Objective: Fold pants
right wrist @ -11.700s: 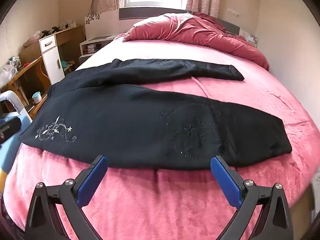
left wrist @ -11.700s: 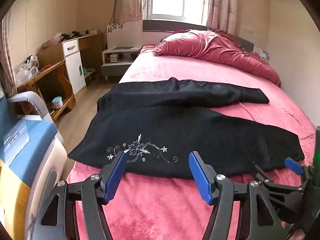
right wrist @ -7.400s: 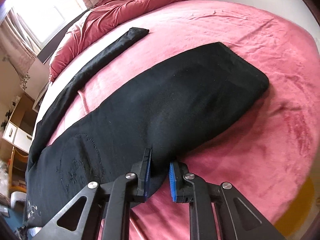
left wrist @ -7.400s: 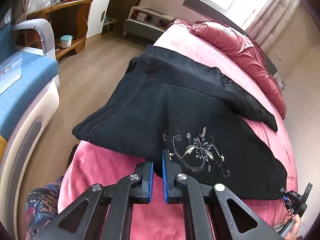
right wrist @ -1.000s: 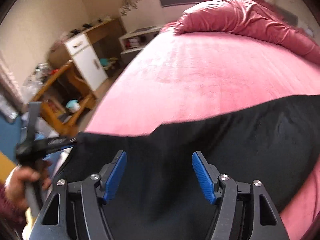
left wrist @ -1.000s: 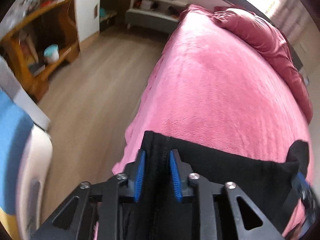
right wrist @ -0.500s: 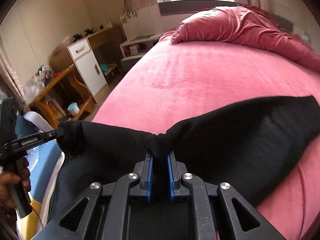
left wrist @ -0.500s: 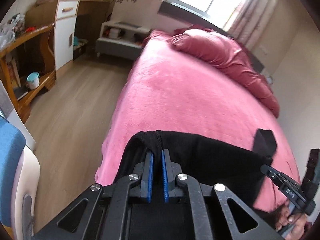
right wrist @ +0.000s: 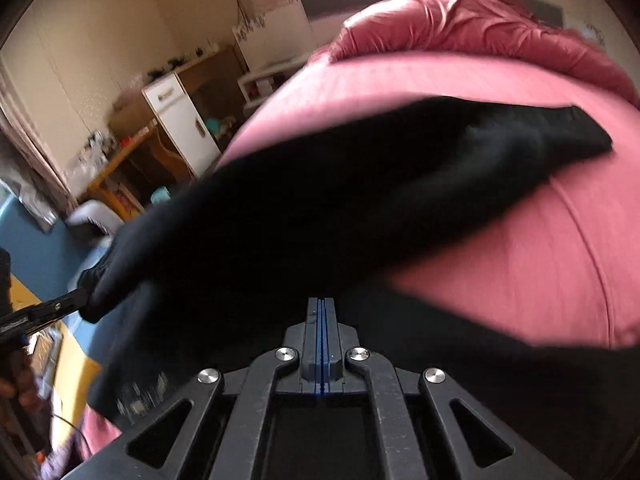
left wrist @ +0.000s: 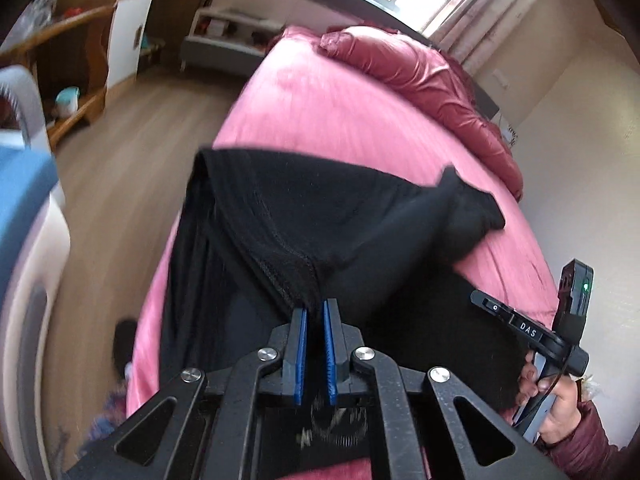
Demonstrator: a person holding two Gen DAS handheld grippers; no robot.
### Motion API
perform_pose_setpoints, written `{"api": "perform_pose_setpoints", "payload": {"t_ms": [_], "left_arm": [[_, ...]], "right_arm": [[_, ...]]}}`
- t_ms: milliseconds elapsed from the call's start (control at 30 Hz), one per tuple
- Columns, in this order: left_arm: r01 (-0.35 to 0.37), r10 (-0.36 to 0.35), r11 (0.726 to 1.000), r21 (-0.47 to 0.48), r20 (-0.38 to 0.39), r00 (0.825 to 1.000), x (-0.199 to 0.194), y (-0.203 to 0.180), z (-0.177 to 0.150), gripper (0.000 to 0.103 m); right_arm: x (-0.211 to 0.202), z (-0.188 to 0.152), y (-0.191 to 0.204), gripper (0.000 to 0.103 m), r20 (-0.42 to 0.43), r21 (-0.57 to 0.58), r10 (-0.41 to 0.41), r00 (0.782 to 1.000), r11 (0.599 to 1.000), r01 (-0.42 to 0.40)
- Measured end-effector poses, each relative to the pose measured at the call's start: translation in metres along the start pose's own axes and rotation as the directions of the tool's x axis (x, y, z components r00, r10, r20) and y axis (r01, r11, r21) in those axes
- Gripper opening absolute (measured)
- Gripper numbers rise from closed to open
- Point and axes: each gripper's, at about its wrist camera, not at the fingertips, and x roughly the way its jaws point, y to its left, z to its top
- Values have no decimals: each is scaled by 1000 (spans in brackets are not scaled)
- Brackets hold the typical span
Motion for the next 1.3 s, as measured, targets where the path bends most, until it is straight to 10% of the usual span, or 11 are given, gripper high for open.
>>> {"api": "perform_pose_setpoints", "payload": {"t_ms": [267, 333, 433, 567, 700, 800, 1133, 1300], "left_arm": [[14, -13, 999, 30, -41, 999, 11, -15, -22, 8], [18, -17, 999, 33, -42, 999, 10, -15, -24, 8], [19, -18, 999, 38, -38, 999, 10, -16, -26, 8], [20, -18, 999, 47, -27, 999, 6, -14, -28, 8], [31, -30, 998, 55, -15, 999, -3, -12, -29, 8], [47, -46, 999, 25, -11, 999, -10, -7, -29, 10], [176, -192, 955, -239, -45, 980, -11, 34, -34, 38], [133, -173, 946, -297, -113, 978, 14, 36, -38, 35]], "right_arm": [[-14, 10, -6, 13, -29, 68, 67, 997, 996, -64], [-11, 31, 3, 47, -26, 89, 126, 992, 988, -124], [-7, 56, 10, 71, -3, 153, 195, 981, 969, -192], [14, 90, 28, 71, -42, 218, 211, 976, 956, -197], [50, 120, 22, 70, -130, 289, 72, 989, 957, -32], [64, 120, 14, 14, -167, 298, 25, 986, 954, 26], [30, 69, -13, 10, -81, 340, 162, 983, 932, -126], [25, 57, -25, 10, -52, 385, 211, 976, 906, -175]]}}
